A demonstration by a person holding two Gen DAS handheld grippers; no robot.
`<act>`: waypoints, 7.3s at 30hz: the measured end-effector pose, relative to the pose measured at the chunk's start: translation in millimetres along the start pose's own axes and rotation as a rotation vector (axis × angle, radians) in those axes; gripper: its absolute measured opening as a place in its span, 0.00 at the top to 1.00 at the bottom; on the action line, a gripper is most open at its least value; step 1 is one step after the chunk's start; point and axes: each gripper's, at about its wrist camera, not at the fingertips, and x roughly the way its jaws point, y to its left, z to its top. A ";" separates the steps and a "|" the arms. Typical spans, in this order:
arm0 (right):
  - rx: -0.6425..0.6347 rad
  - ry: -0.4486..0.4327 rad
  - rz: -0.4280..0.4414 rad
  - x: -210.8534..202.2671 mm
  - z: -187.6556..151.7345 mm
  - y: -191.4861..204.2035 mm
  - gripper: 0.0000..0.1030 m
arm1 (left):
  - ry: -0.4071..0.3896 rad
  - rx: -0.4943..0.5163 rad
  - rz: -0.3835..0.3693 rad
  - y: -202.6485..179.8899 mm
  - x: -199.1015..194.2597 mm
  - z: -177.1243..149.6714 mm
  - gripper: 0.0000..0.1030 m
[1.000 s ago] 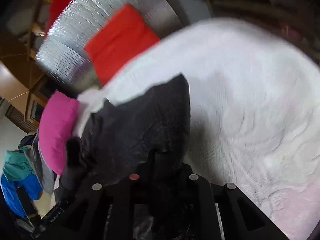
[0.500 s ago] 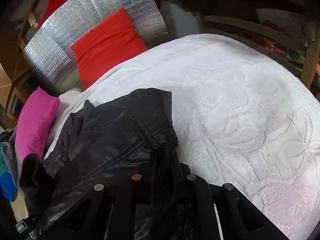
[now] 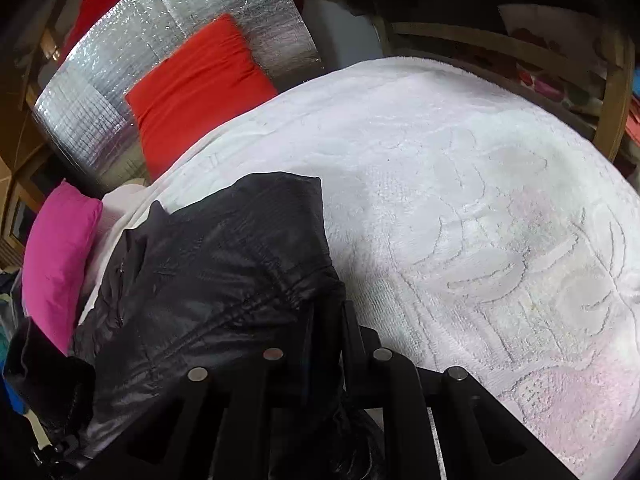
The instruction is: Fold large clothes
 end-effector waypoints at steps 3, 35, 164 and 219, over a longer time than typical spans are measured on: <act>-0.016 -0.002 -0.010 -0.8 -0.4 3.4 0.87 | -0.038 0.055 0.063 -5.0 -9.4 1.2 0.23; -0.089 0.092 -0.019 2.7 -9.8 26.8 0.78 | -0.129 0.018 0.328 -1.2 -11.5 9.8 0.54; -0.020 0.023 0.180 -33.4 -2.8 23.6 0.79 | -0.268 0.068 0.352 18.7 -43.7 10.6 0.33; -0.103 0.095 0.163 -23.8 -28.0 30.6 0.73 | -0.277 0.014 0.340 34.2 -38.5 27.6 0.63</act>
